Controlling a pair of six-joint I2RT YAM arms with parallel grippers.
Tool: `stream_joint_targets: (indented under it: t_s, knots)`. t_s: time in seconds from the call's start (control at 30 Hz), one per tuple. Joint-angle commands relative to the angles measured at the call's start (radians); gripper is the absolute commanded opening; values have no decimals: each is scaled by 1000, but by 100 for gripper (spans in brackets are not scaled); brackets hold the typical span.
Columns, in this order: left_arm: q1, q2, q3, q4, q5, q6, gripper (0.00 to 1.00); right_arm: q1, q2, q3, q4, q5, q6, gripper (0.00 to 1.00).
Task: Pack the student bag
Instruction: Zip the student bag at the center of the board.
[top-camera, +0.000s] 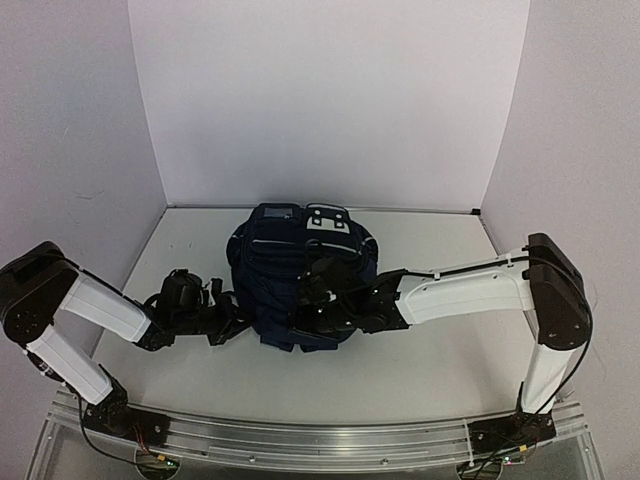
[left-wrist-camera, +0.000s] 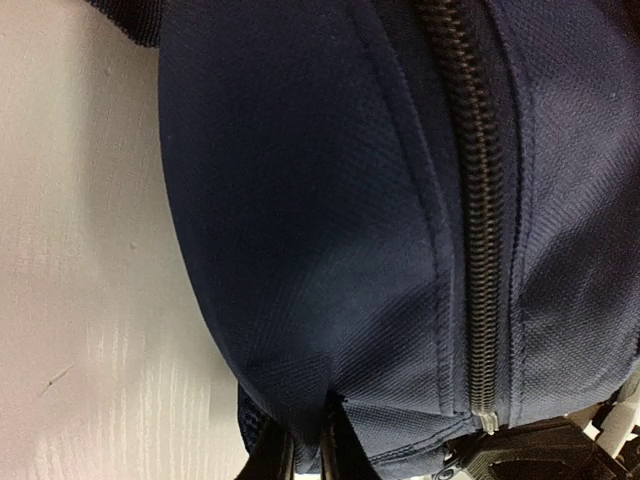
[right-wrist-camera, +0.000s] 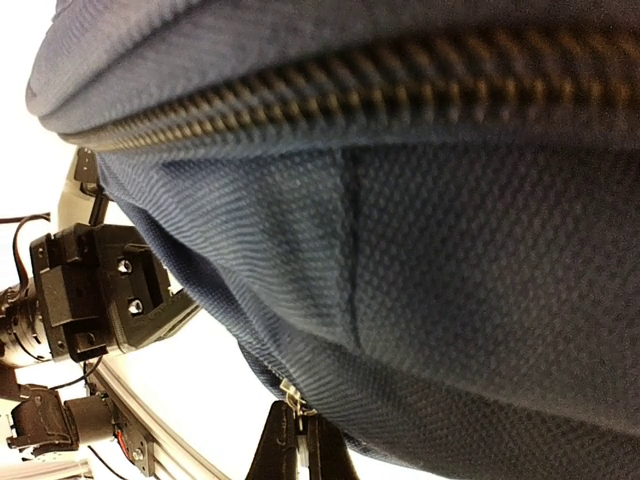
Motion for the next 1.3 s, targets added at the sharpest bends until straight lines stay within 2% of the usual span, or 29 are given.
stream_joint_targets:
  t_s: [0.0, 0.13, 0.3, 0.43, 0.57, 0.73, 0.93, 1.03, 1.07, 1.23, 1.27]
  knots:
    - [1, -50, 8, -31, -95, 4, 0, 4, -39, 4, 22, 31, 9, 0]
    - [55, -190, 51, -288, -157, 72, 0, -3, -98, -38, -42, 66, 32, 0]
    - [234, -291, 73, -441, -67, 178, 0, -26, -152, -105, -144, 99, 42, 0]
    - [339, -282, 158, -571, -18, 299, 0, -65, -177, -160, -185, 85, 35, 0]
    - [456, -213, 211, -575, 87, 376, 0, -74, -182, -175, -195, 54, 7, 0]
    - [476, -102, 289, -545, 190, 446, 0, -74, -139, -103, -127, -54, -82, 0]
    - [490, -26, 334, -583, 205, 515, 0, -74, -85, -21, -79, -128, -136, 0]
    - [491, -15, 347, -617, 208, 557, 12, -75, -85, 0, -80, -141, -157, 1]
    - [490, -20, 349, -632, 202, 568, 18, -74, -97, -1, -81, -129, -160, 6]
    - [490, -113, 362, -754, 104, 615, 57, -114, -198, -87, -110, -66, -135, 49]
    - [489, -141, 362, -782, 84, 622, 65, -130, -218, -118, -111, -63, -130, 53]
